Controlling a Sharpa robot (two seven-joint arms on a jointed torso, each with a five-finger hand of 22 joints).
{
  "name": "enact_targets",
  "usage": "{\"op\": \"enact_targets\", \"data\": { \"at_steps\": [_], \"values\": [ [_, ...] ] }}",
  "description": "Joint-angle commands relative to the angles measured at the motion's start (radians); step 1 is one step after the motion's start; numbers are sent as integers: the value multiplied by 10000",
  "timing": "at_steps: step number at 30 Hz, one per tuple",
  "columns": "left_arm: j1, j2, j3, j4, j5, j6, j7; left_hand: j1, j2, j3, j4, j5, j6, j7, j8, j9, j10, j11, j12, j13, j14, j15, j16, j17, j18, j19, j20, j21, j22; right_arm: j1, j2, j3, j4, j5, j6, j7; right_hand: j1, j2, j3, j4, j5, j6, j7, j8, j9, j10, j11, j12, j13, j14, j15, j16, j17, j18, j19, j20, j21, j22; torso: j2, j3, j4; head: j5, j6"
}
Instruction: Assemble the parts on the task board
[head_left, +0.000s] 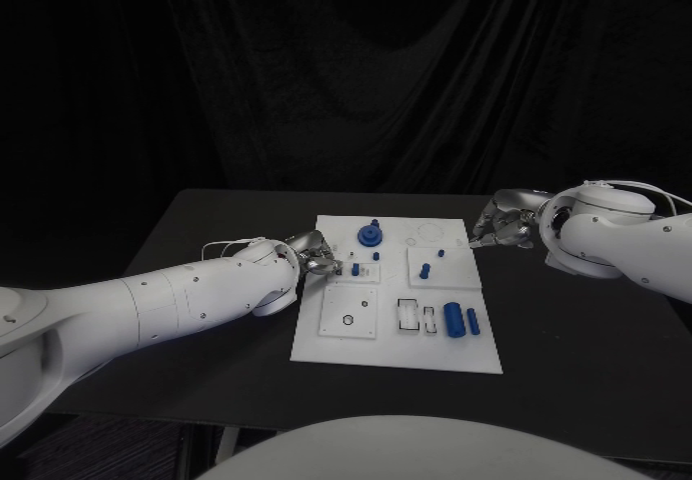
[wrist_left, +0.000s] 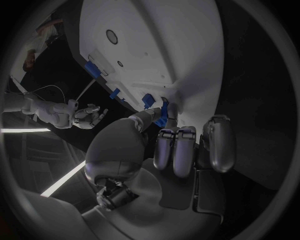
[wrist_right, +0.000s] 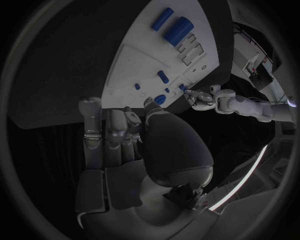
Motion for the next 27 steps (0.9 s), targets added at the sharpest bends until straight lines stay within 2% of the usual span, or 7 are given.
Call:
{"op": "enact_targets", "data": {
  "at_steps": [1, 12, 16, 22, 27],
  "values": [
    [-56, -1, -1, 11, 29, 26, 81, -31, 26, 44, 16, -51, 480, -396, 37, 18, 1024, -77, 35, 2630, 1039, -60, 26, 2634, -61, 13, -40, 59, 1184, -34, -1, 6, -6, 9, 85, -154, 79, 59, -12, -52, 61, 54, 6, -29, -13, -77, -26, -50, -8, -61, 0, -67, -8, 50, -54, 20, -35, 699, -5, -3, -4, 18, -1],
    [-146, 99, -1, -131, 29, 44, 234, -49, 10, 51, 33, -112, 453, -397, 37, 57, 1024, -84, 35, 2630, 1039, -72, 26, 2634, -61, 22, -48, 60, 1189, -52, -13, 7, 20, 9, 144, -168, 82, 59, -11, -54, 67, 55, 8, -30, -14, -86, -25, -66, -20, -65, 1, -80, -16, 53, -59, 21, -56, 694, 6, -7, 2, 32, -1],
    [-172, 107, -1, -118, 29, 90, 298, -47, 10, 54, 32, -118, 450, -399, 37, 60, 1024, -85, 35, 2630, 1039, -72, 26, 2634, -59, 18, -49, 53, 1185, -54, -18, 7, 29, 9, 166, -177, 82, 59, -11, -54, 67, 55, 8, -30, -14, -86, -25, -66, -20, -65, 1, -80, -16, 53, -59, 21, -56, 694, 2, -2, 17, 22, -1],
    [-207, 67, -1, -56, 29, 103, 408, -38, 13, 63, 27, -126, 445, -403, 38, 69, 1024, -87, 35, 2630, 1039, -73, 26, 2634, -53, 6, -50, 34, 1173, -57, -29, 7, 41, 9, 178, -183, 86, 61, -9, -58, 77, 54, 10, -31, -16, -93, -24, -80, -30, -72, 2, -100, -29, 58, -70, 21, -97, 684, 22, -15, 6, 31, -1],
    [-219, 23, -1, -7, 29, 78, 480, -16, 14, 87, 9, -105, 447, -410, 48, 91, 1024, -92, 35, 2630, 1039, -75, 26, 2634, -45, -13, -52, 5, 1156, -58, -45, 7, 51, 9, 189, -188, 86, 61, -9, -58, 77, 54, 10, -31, -16, -93, -24, -80, -30, -72, 2, -100, -29, 58, -70, 21, -97, 684, 25, -10, 9, 38, -1]
  ]
}}
